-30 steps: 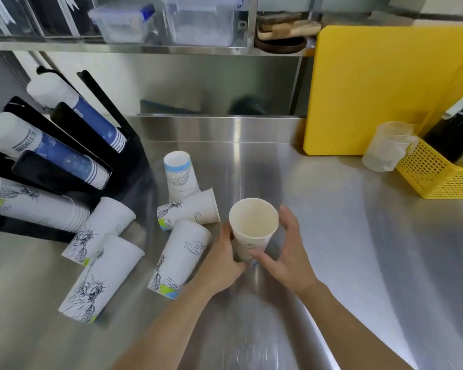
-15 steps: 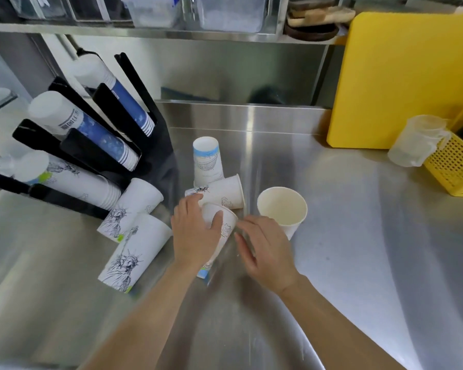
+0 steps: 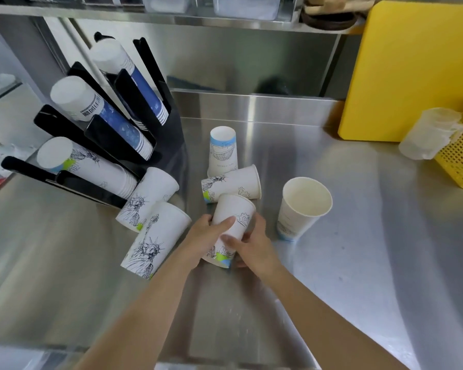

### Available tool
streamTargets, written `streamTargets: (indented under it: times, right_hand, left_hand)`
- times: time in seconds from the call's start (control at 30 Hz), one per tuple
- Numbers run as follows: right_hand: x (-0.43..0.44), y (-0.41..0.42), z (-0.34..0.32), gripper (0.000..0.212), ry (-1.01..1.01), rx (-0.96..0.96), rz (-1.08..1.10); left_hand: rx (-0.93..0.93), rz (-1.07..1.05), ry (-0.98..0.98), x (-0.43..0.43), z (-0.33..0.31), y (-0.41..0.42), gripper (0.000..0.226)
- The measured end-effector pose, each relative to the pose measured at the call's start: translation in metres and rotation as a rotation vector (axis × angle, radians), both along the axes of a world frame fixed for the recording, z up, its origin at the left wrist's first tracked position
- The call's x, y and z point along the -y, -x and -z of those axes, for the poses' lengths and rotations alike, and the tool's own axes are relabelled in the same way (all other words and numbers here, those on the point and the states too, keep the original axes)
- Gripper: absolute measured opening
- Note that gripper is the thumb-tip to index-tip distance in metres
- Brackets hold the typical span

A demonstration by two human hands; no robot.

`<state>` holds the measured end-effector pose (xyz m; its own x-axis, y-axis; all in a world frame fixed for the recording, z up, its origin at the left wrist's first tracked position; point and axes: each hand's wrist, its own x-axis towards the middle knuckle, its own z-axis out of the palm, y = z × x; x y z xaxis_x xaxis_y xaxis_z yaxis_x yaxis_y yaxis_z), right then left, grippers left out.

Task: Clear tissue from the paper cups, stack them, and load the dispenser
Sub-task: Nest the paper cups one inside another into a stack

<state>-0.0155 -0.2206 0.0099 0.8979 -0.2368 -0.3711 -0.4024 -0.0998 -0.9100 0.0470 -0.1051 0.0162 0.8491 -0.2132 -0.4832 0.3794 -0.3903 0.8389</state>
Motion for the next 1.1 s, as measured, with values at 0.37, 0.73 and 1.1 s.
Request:
streamTargets:
  times: [0.37, 0.73, 1.1]
  right_hand:
    - [0.021, -0.002, -0.097, 0.094, 0.327, 0.511, -0.090]
    - [0.102, 0.025, -0.131, 0.089, 0.853, 0.522, 0.132]
    - [0.113, 0.041, -0.039, 0.089, 1.041, 0.206, -0.150]
  left_hand:
    - [0.354, 0.150, 0.336, -0.009, -0.087, -0.015, 0.079]
    - [0.488, 0.433, 0.397, 0.097, -0.115, -0.022, 0.078]
    - [0.357, 0.634, 0.026, 0.089, -0.028, -0.012, 0.109]
